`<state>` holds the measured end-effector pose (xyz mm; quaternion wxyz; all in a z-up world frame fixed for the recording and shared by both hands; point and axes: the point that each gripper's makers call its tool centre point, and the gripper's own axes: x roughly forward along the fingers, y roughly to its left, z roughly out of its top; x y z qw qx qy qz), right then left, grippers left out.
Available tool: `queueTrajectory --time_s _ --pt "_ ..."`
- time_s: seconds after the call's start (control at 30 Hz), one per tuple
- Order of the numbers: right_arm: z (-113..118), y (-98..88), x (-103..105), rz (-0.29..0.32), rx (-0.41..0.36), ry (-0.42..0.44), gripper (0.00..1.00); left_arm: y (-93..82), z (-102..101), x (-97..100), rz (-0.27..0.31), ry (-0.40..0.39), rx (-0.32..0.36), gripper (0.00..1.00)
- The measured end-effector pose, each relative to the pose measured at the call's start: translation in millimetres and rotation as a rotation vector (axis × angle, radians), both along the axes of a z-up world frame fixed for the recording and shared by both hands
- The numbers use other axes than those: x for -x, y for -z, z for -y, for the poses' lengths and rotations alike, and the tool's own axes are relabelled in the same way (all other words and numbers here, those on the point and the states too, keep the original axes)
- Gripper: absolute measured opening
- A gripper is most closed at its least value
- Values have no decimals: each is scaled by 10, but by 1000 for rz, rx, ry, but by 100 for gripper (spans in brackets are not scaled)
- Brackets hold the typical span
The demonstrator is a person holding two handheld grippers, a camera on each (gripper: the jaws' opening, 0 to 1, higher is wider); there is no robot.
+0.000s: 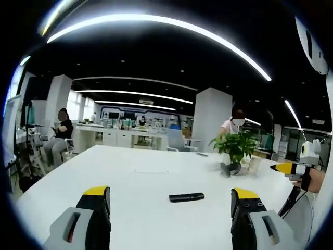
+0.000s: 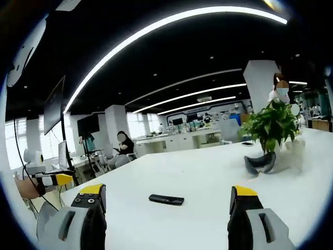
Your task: Press the specified remote control buttons in sequence, fully releasing each button before pressing the next.
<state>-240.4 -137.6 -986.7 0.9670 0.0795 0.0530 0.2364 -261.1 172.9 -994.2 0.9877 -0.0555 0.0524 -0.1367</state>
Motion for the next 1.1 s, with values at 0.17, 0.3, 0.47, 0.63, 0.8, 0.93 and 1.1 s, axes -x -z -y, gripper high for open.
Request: queueTrajectory --time_s 0.17,0.3,0.47,0.63,0.8,0.93,1.1 --pt "1 15 -10 -15 -17 0 99 -17 -20 7 2 -6 -5 99" --pt "13 10 -12 -12 -15 2 99 -37 -16 12 9 -7 -4 99" --pt "60 13 6 -14 -32 16 99 -20 -4 19 3 -4 -4 99" --pt "87 34 21 -22 -31 26 99 -29 27 18 4 3 -4 99" --pt "113 16 22 -18 -40 38 99 -34 65 22 1 8 2 99" --pt "117 25 19 -24 -42 41 99 -53 82 21 4 8 10 99" --pt "116 50 22 -33 -30 42 99 -44 110 19 -2 14 12 99"
